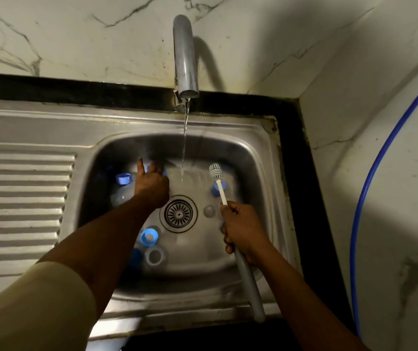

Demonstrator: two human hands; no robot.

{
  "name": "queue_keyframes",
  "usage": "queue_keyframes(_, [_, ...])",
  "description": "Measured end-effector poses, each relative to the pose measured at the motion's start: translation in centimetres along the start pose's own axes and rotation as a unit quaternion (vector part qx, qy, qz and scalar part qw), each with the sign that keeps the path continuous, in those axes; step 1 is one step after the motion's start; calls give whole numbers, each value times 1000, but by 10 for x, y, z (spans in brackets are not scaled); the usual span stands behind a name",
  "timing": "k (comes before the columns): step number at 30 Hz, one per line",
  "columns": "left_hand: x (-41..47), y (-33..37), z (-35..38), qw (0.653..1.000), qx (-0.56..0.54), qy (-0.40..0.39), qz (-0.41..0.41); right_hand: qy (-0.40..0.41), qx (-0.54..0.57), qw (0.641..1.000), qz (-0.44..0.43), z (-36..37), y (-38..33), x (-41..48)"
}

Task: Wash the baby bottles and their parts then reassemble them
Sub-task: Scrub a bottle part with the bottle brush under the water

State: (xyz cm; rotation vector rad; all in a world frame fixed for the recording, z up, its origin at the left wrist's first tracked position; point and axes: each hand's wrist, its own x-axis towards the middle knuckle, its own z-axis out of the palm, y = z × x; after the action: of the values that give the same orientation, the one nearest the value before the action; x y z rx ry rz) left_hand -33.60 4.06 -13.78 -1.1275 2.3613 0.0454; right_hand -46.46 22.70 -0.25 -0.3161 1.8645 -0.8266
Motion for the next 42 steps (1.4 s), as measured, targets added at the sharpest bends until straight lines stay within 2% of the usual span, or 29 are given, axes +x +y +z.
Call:
queue_keyframes(3, [7, -3, -6, 1000, 7, 18, -3, -2, -2, 1000, 1, 1, -2, 0])
queue_keyframes(8, [12, -20, 4, 998, 42, 6, -41, -3, -7, 1000, 0, 1, -2, 0])
queue_keyframes(13, [12, -22, 12, 999, -16, 23, -37, 0, 4, 1000, 8, 0, 0, 0])
queue_keyframes(20, [7, -21, 15, 997, -40, 36, -56, 11, 15, 1000, 13, -3, 6, -1])
queue_keyframes(25, [-12, -10, 2, 995, -55, 71, -51, 34, 36, 999, -2, -10, 10, -6])
queue_keyframes(31, [-48, 34, 3, 986, -95, 135, 11, 81, 35, 996, -19, -17, 16, -7])
queue_keyframes(34, [-51, 65, 3, 984, -136, 104, 54, 85, 24, 996, -10, -21, 21, -3])
queue_keyframes(39, [-36, 100, 5, 957, -270, 11, 101, 77, 7, 997, -4, -30, 28, 4])
queue_keyframes(42, [-28, 115, 16, 947, -304, 22, 96, 68, -8, 998, -6, -36, 31, 6])
